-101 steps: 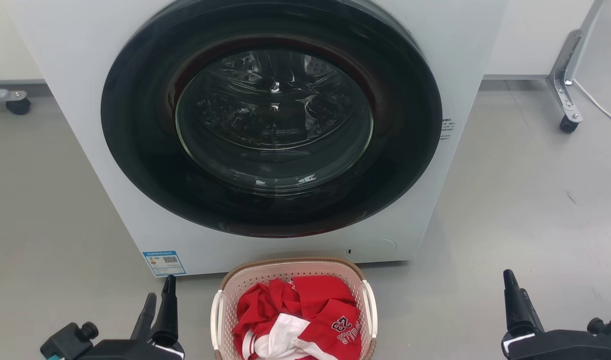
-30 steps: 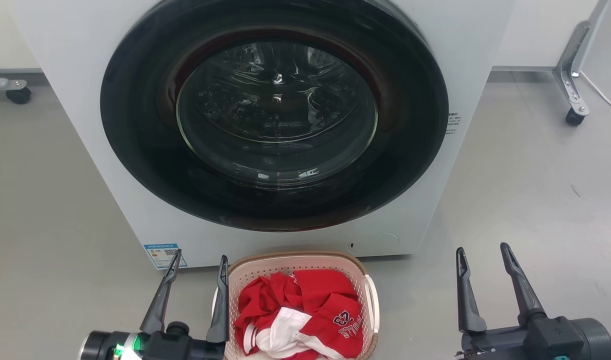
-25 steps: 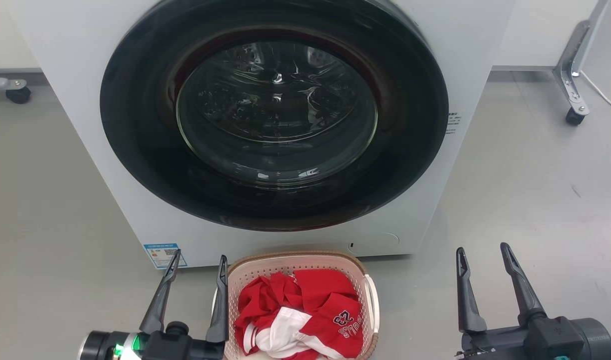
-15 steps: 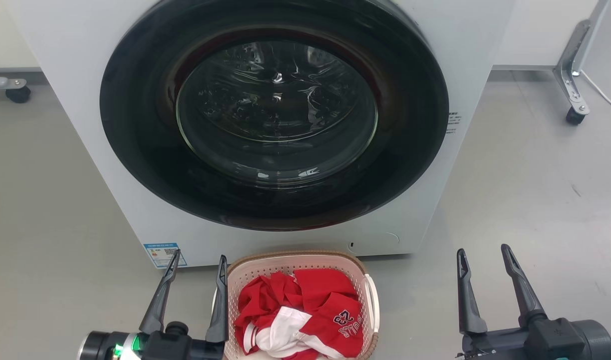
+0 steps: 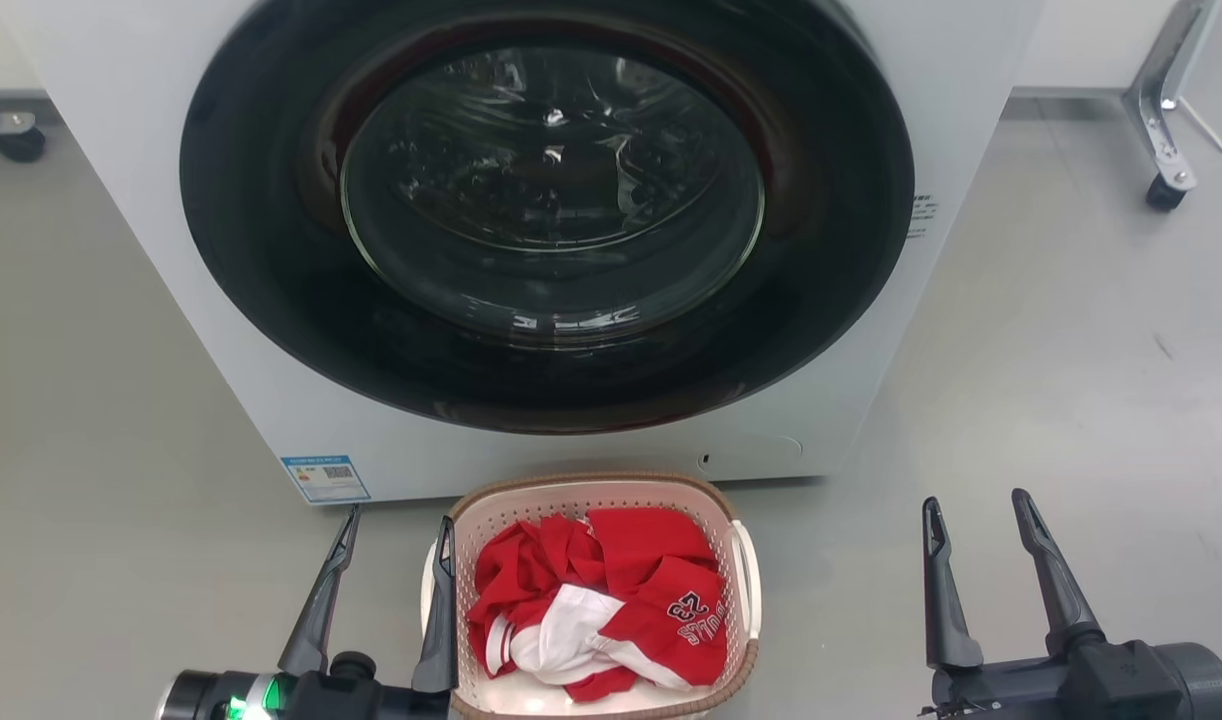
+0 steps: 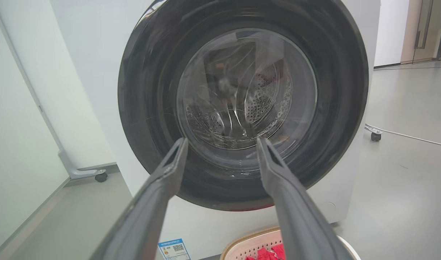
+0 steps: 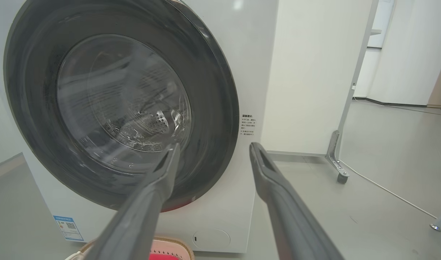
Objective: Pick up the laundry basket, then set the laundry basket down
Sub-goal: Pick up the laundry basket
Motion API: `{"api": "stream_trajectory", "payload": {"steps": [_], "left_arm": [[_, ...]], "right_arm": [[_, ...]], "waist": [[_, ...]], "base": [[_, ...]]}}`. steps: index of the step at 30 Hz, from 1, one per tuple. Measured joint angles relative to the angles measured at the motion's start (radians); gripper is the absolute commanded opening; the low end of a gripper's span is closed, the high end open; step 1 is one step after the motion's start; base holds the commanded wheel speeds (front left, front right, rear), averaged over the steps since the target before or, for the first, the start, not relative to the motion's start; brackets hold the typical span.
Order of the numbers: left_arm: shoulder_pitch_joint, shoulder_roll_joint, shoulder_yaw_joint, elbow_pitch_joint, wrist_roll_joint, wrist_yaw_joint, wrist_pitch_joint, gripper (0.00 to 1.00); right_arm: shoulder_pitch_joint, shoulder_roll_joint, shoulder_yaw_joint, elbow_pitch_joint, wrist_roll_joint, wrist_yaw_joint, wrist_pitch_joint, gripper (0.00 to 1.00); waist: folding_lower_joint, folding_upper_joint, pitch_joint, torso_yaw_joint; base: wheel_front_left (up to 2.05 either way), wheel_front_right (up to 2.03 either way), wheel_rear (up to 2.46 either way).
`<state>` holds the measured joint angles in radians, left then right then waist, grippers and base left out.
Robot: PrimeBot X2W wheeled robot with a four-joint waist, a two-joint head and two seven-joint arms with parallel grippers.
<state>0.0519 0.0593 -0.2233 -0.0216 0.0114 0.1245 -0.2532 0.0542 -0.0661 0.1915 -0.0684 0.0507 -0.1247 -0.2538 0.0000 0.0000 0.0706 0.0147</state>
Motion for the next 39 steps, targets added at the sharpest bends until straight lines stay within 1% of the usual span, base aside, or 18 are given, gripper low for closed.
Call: {"api": "stream_trajectory", "payload": {"steps": [7, 14, 15, 19, 24, 28, 29, 32, 39], "left_arm": [[-0.033, -0.001, -0.003, -0.002, -0.01, 0.0, 0.0, 1.0], [-0.147, -0.005, -0.002, 0.066, -0.021, -0.003, 0.0, 1.0], [-0.164, -0.005, 0.0, 0.08, -0.025, -0.011, -0.001, 1.0], [-0.234, -0.007, 0.017, 0.145, -0.053, -0.013, -0.001, 1.0], [-0.318, -0.01, 0.026, 0.229, -0.073, -0.029, -0.001, 1.0], [-0.386, -0.013, 0.028, 0.3, -0.081, -0.037, 0.002, 1.0], [-0.419, -0.016, 0.027, 0.338, -0.087, -0.038, 0.009, 1.0], [-0.46, -0.019, 0.026, 0.39, -0.092, -0.045, 0.018, 1.0], [-0.549, -0.023, 0.048, 0.501, -0.127, -0.045, 0.033, 1.0]], "right_arm": [[-0.014, -0.008, -0.014, -0.009, 0.0, 0.003, 0.0, 1.0], [-0.129, -0.025, -0.035, 0.044, 0.004, 0.021, -0.002, 1.0], [-0.144, -0.026, -0.039, 0.053, 0.01, 0.026, -0.003, 1.0], [-0.21, -0.035, -0.043, 0.113, 0.012, 0.045, -0.003, 1.0], [-0.31, -0.038, -0.042, 0.201, 0.018, 0.063, -0.003, 1.0], [-0.399, -0.037, -0.042, 0.277, 0.021, 0.065, -0.003, 1.0], [-0.438, -0.036, -0.041, 0.314, 0.021, 0.071, -0.003, 1.0], [-0.487, -0.031, -0.039, 0.367, 0.026, 0.072, -0.003, 1.0], [-0.588, -0.013, -0.006, 0.464, 0.027, 0.072, -0.003, 1.0]], "waist": [[0.0, 0.0, 0.065, 0.003], [0.0001, 0.0001, 0.155, 0.007], [0.0001, 0.0, 0.169, 0.008], [0.0002, 0.0001, 0.225, 0.011], [0.0002, 0.0001, 0.298, 0.017], [0.0002, 0.0001, 0.357, 0.022], [0.0003, 0.0001, 0.386, 0.024], [0.0002, 0.0002, 0.431, 0.028], [0.0002, 0.0002, 0.536, 0.033]], "base": [[0.0, 0.0, 0.0], [0.0, 0.0, 0.0], [0.0, 0.0, 0.0], [0.0, 0.0, 0.0], [0.0, 0.0, 0.0], [0.0, 0.0, 0.0], [0.0, 0.0, 0.0], [0.0, 0.0, 0.0], [0.0, 0.0, 0.0]]}}
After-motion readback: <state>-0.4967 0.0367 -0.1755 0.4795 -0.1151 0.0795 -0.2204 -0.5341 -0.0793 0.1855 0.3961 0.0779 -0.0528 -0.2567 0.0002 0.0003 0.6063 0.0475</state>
